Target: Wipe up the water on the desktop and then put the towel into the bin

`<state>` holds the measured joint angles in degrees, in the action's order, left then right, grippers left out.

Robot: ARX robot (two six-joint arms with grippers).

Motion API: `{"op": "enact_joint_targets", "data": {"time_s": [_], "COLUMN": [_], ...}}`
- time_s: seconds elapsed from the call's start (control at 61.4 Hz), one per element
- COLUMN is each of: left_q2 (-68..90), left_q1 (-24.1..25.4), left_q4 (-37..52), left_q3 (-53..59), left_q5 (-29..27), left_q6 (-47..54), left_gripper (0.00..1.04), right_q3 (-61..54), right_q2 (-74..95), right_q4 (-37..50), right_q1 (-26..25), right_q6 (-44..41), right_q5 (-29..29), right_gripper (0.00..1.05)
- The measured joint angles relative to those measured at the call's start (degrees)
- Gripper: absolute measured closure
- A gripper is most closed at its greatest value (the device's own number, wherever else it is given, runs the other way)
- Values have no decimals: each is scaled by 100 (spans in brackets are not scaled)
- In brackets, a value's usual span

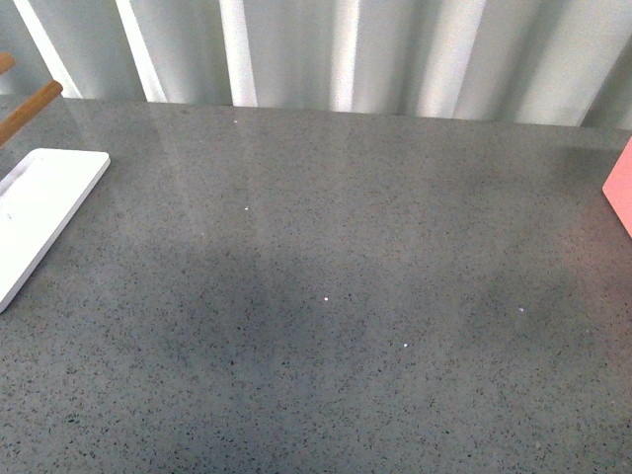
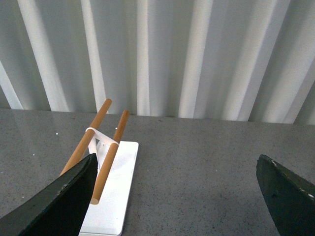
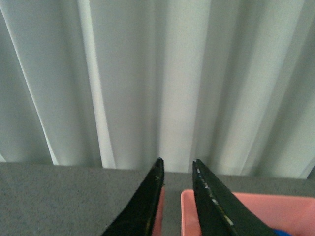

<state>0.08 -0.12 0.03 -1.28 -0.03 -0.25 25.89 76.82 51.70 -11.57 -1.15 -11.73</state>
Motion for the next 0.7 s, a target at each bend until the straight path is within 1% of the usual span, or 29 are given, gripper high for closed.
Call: {"op": "enact_joint_targets", "data": {"time_s": [0.016,0.081,0.293,0.57,0.635,0.701], "left_q2": [0,0,0,0,0,0], "left_q1": [0,0,0,0,0,0], "left_q4": [0,0,0,0,0,0], "left_q3": [0,0,0,0,0,0], "left_q5": [0,2,2,2,2,2], "left_q6": [0,-2,0,0,0,0], "left_gripper": [7,7,7,7,7,7], "right_q3": [-57,-420,-1187,-1853,-1976,-2072], "right_q2": [-33,-234,-1047,-2087,-2365,-2601], "right_q4": [7,26,24,-385,-549,-688], "right_q1": [15,118,417,691,960,1084], "right_q6": [0,2,15,15,17,15], "right_q5": [17,155,422,702,1086,1106], "right_gripper": [90,102,102,102,102,102]}}
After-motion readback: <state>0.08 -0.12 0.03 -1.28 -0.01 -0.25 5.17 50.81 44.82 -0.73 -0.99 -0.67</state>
